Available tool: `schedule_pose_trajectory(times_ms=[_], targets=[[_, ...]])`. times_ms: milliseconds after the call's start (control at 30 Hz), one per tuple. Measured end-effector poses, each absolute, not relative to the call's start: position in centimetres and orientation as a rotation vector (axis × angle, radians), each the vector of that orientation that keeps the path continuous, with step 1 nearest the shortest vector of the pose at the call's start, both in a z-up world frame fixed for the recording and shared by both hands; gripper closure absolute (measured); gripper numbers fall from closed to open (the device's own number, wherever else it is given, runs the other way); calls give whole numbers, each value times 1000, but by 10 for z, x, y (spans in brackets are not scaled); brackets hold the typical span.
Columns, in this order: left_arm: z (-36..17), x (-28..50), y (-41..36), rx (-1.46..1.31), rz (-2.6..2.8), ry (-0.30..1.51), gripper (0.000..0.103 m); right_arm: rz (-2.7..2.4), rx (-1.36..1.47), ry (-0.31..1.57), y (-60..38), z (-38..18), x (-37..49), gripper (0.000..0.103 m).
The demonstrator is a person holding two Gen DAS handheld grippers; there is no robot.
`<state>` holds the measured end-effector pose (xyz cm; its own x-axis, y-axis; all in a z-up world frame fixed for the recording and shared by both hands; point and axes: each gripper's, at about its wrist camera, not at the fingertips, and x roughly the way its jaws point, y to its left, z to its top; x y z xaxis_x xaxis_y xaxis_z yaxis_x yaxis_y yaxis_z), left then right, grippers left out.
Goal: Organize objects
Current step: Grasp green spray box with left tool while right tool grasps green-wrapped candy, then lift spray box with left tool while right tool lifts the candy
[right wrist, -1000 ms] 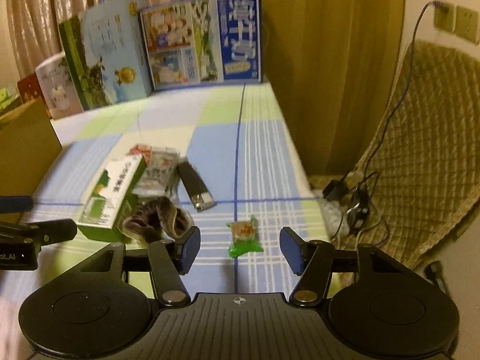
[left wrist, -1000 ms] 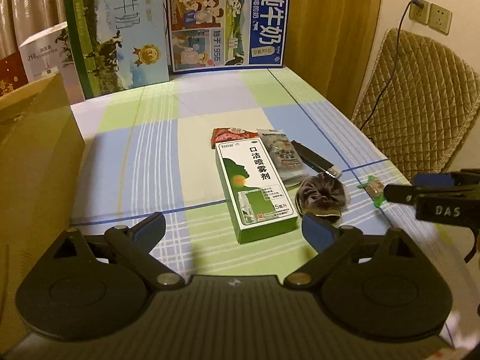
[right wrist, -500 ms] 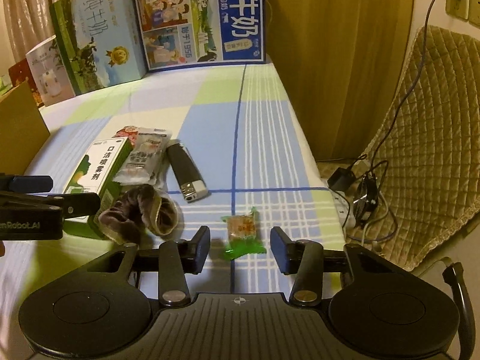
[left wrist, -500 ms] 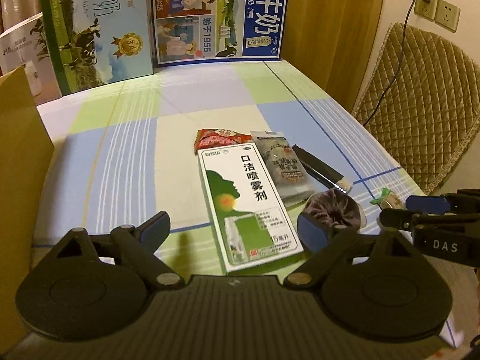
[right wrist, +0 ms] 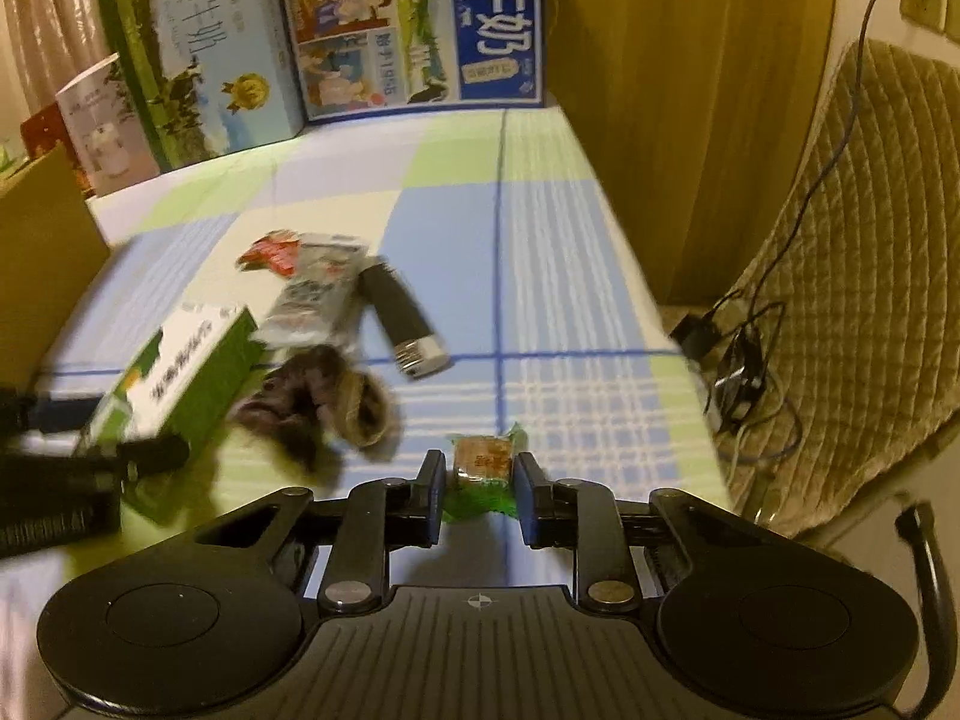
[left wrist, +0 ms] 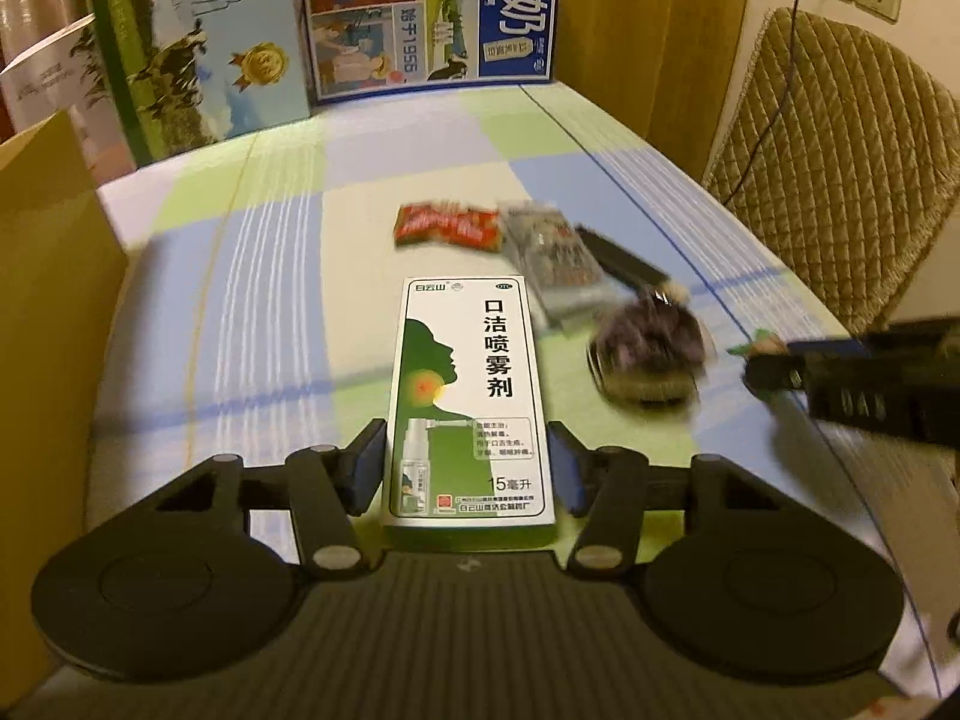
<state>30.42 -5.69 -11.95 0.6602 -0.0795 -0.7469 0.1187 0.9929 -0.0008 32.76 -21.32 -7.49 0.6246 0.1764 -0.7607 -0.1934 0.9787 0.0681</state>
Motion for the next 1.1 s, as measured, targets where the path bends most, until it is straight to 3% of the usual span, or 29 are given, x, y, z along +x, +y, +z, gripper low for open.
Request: schedule_pose_trajectory(times_ms=[300,533,600,667,733,1033,1100], targets=[[-114,219,-42,76,-106,875,52,318,-12,958,-178,-57,281,85],[-105,200,-33,105,-123,863,52,346,-97,946,-159,-63,251,86],[-104,199,-31,100,-123,859,51,339,-89,963,-160,-65,252,81],[-103,200,-30,89,-123,855,50,323,-76,976,-164,-67,254,66],[-102,201,-28,81,-120,846,47,319,-76,968,-165,-68,255,62],[-106,212,-23,72,-124,842,43,325,-44,969,-155,-75,264,62],[-107,215,-25,81,-127,841,43,319,-39,969,-154,-75,266,69]])
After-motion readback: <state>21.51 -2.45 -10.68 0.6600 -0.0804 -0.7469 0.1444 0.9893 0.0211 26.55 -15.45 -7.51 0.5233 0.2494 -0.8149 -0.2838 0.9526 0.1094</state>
